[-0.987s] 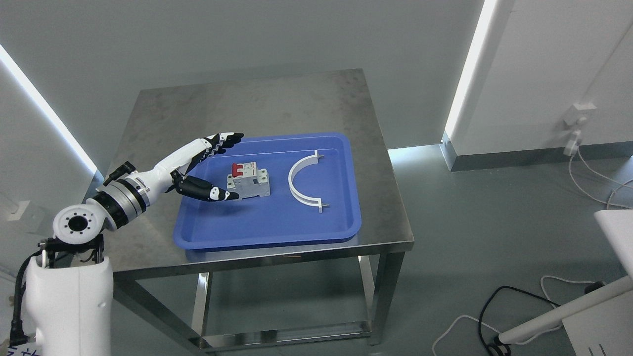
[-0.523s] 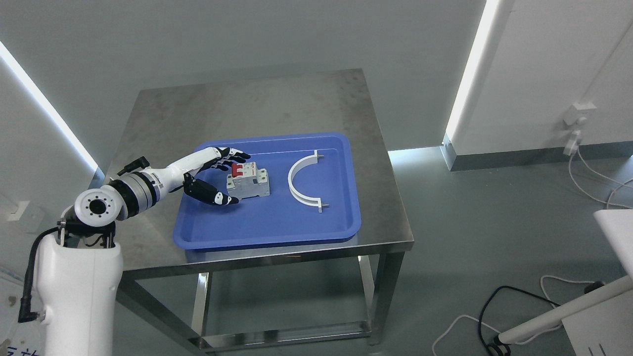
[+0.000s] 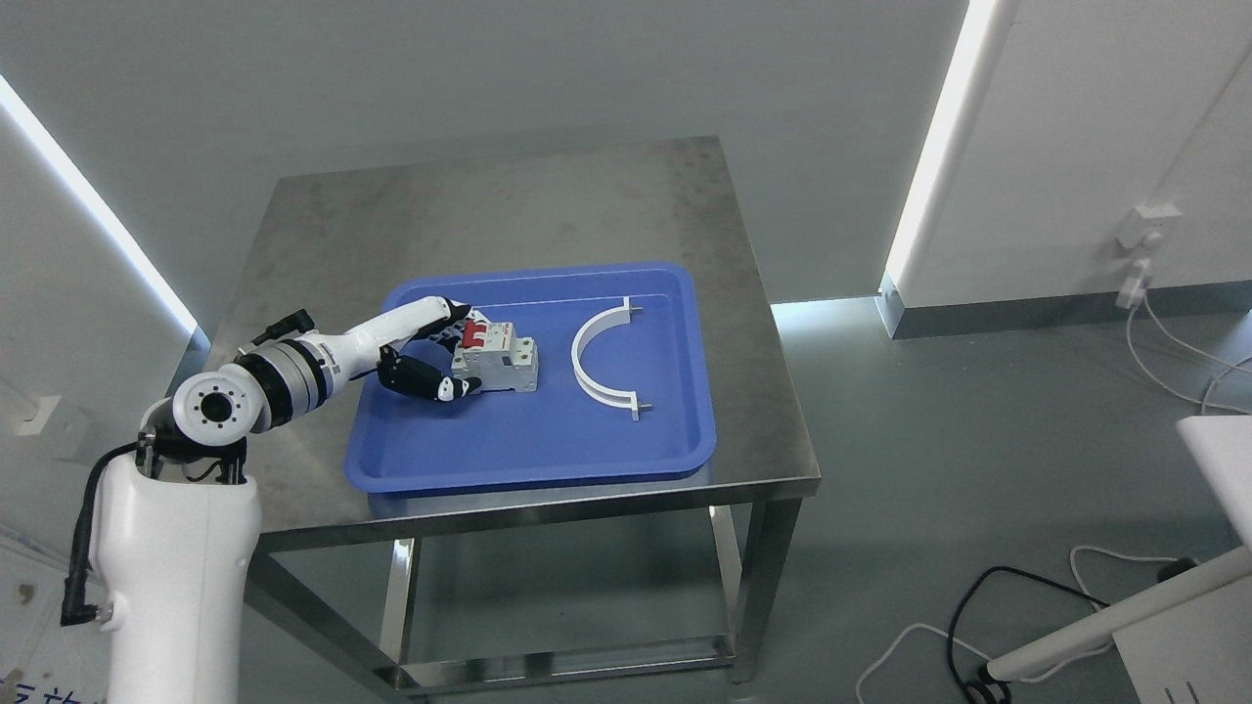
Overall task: Place circuit breaker on shelf
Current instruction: 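Lift the circuit breaker up out of the tray with the left hand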
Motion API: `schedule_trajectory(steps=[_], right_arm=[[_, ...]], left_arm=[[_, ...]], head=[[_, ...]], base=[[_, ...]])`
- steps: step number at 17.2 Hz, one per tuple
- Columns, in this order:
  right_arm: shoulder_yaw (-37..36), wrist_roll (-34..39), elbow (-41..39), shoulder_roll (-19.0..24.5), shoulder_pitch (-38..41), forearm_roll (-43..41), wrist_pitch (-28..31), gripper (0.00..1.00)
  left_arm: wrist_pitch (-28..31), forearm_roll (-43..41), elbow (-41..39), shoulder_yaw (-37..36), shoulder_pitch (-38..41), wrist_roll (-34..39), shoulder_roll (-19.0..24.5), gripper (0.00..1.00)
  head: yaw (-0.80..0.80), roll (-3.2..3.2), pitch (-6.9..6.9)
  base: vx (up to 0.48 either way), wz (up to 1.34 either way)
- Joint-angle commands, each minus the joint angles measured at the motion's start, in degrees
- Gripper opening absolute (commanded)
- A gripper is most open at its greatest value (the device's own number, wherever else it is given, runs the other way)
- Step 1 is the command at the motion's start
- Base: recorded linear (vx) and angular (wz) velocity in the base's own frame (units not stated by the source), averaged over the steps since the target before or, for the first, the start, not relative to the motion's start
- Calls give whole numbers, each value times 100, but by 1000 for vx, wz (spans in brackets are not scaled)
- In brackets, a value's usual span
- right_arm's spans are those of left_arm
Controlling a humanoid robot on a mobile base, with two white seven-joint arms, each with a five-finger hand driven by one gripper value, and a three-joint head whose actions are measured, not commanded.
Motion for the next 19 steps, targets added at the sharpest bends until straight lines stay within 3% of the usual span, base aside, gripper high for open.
schedule_trajectory(steps=[1, 2, 5, 7, 9, 10, 14, 19], right_arm=[[0, -4, 2, -100, 97, -7, -200, 100], [0, -4, 2, -100, 97, -7, -200, 100], [0, -4, 2, -100, 97, -7, -200, 100], [0, -4, 2, -100, 97, 2, -200, 100], [0, -4, 2, -100, 97, -7, -200, 100], [0, -4, 2, -100, 97, -7, -200, 100], [0, -4, 2, -100, 97, 2, -200, 100], [0, -4, 2, -100, 97, -7, -200, 100]], left_arm=[[-321, 241, 295, 978, -204, -18, -860, 12], [-321, 635, 243, 1495, -310, -9, -1238, 12], [-356, 2196, 93, 2799, -548, 244, -1256, 15], [-426, 3228, 75, 2941, -461, 1408, -1256, 19], [-924, 3381, -39, 2960, -347, 2736, -1256, 27], [-1249, 3381, -152, 2899, -129, 3073, -1256, 27], [-1612, 3451, -969, 2643, 1102, 3120, -1256, 25], [-2131, 3451, -1234, 2564, 1675, 3120, -1256, 25]], head=[[0, 0, 0], [0, 0, 0], [0, 0, 0], [0, 0, 0], [0, 0, 0], [0, 0, 0], [0, 0, 0], [0, 0, 0]], base=[[0, 0], [0, 0], [0, 0], [4, -25], [0, 0], [7, 17], [5, -16], [-82, -95]])
